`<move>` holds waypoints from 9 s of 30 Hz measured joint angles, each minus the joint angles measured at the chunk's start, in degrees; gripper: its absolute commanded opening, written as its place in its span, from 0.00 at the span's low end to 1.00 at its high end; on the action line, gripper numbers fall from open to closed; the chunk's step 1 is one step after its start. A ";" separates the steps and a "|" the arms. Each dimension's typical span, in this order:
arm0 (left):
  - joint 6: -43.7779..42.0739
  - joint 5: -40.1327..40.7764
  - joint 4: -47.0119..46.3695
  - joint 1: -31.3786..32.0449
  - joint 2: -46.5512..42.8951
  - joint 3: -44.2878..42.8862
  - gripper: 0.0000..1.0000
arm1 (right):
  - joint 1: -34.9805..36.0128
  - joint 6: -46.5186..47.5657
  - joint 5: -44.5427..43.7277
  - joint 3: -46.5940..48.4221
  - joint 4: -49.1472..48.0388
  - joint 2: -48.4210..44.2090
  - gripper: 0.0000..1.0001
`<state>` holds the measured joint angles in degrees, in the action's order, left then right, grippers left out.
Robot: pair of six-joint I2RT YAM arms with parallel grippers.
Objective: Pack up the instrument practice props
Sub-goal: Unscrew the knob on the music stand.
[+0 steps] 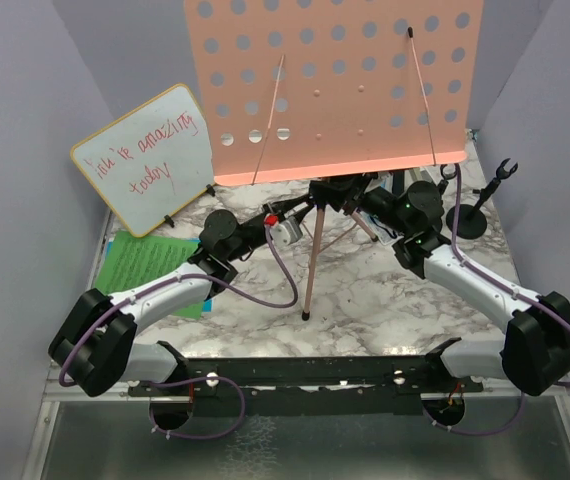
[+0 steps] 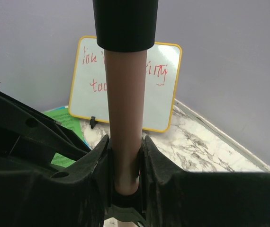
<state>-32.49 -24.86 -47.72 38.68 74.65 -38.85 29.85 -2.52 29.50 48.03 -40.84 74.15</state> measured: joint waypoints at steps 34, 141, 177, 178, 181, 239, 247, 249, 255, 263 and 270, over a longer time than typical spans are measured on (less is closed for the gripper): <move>112.89 4.83 -4.50 -6.40 7.54 -1.62 0.00 | -0.63 0.02 -1.57 -2.01 -2.10 -0.96 0.01; -20.46 2.36 14.27 2.34 -1.64 -4.50 0.00 | -0.85 3.67 3.23 2.01 5.01 -0.22 0.01; 87.25 12.59 17.05 -3.58 -0.44 -6.82 0.47 | -1.07 4.66 4.94 6.03 7.93 2.99 0.01; 86.68 12.70 17.07 -3.69 -0.61 -6.56 0.49 | -1.03 4.68 4.94 6.03 7.96 2.99 0.01; 85.37 13.09 17.11 -3.74 -1.05 -6.21 0.51 | -0.87 4.74 4.92 6.03 7.96 3.02 0.01; 52.54 14.95 3.23 -6.71 -14.47 9.81 0.66 | 0.28 5.07 5.29 7.41 9.49 3.67 0.01; 21.75 5.57 2.47 -6.73 -15.28 11.39 0.68 | 0.28 5.14 5.31 7.41 9.49 3.67 0.01; 15.80 3.45 1.99 -6.69 -14.64 11.30 0.68 | 0.28 5.14 5.31 7.41 9.49 3.67 0.01; -2.01 0.94 2.01 -4.90 -11.47 9.49 0.69 | 0.28 5.16 5.38 7.41 9.49 3.67 0.01; -21.11 1.64 2.01 -0.66 -8.79 5.70 0.66 | 0.09 5.57 5.88 7.43 9.60 3.67 0.01; -29.40 2.58 3.98 1.20 -5.31 3.28 0.57 | 0.09 5.64 5.99 7.48 9.70 3.67 0.01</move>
<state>-61.89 -22.28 -43.75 39.88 69.34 -35.57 29.93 3.11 35.48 55.51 -31.14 77.82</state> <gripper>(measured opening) 0.603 0.282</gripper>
